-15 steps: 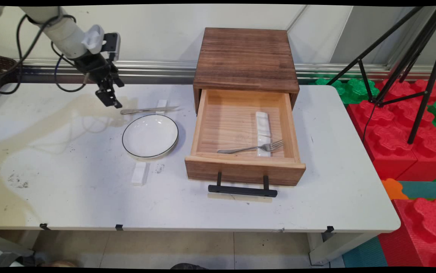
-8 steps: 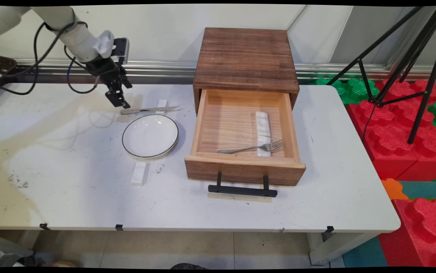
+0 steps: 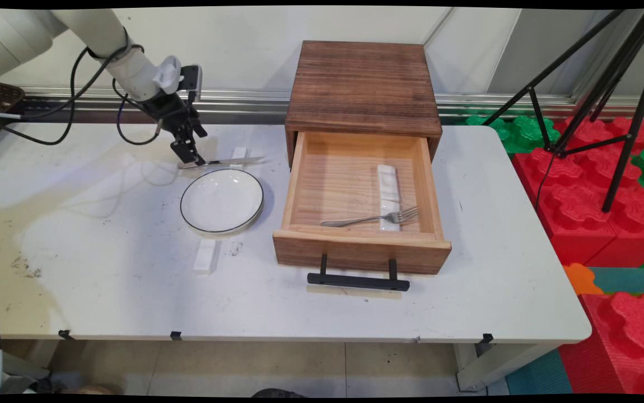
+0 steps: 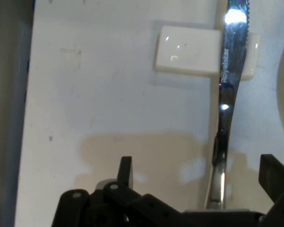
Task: Pick up the knife from the left of the white plate
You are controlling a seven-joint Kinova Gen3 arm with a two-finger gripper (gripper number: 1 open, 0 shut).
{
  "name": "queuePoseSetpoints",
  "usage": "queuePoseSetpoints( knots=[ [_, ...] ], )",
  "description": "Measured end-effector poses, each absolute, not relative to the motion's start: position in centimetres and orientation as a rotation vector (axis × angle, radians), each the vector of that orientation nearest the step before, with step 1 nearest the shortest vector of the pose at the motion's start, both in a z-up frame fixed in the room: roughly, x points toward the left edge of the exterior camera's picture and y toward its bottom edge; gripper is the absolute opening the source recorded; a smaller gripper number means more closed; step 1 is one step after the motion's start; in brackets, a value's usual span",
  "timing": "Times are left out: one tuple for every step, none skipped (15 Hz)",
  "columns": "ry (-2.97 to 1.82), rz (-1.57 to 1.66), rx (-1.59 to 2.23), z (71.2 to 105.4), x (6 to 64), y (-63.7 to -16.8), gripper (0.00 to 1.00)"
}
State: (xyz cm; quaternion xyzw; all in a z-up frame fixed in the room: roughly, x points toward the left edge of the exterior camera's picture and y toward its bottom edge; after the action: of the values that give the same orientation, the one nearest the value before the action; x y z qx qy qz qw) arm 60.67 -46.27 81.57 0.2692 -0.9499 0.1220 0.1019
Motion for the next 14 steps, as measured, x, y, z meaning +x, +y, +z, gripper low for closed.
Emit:
queuePoseSetpoints(
  knots=[
    [-2.799, 0.353, 0.798, 81.3, 60.7, -46.3, 1.0],
    [-2.793, 0.347, 0.8, 80.9, 60.6, -46.4, 1.0],
    [-2.79, 0.343, 0.801, 80.7, 60.6, -46.4, 1.0],
    [-2.785, 0.34, 0.802, 80.5, 60.6, -46.4, 1.0],
    [-2.781, 0.336, 0.803, 80.3, 60.6, -46.4, 1.0],
    [-2.777, 0.333, 0.802, 80.0, 60.5, -46.5, 1.0],
    [-2.773, 0.33, 0.801, 79.8, 60.5, -46.4, 1.0],
    [-2.77, 0.327, 0.8, 79.6, 60.4, -46.4, 1.0],
    [-2.767, 0.326, 0.799, 79.5, 60.4, -46.4, 1.0],
    [-2.764, 0.326, 0.798, 79.4, 60.4, -46.4, 1.0],
    [-2.762, 0.325, 0.796, 79.3, 60.3, -46.3, 1.0],
    [-2.759, 0.325, 0.793, 79.2, 60.3, -46.3, 1.0],
    [-2.756, 0.325, 0.791, 79.1, 60.2, -46.3, 0.0],
    [-2.753, 0.326, 0.79, 79.1, 60.2, -46.3, 0.0]
  ],
)
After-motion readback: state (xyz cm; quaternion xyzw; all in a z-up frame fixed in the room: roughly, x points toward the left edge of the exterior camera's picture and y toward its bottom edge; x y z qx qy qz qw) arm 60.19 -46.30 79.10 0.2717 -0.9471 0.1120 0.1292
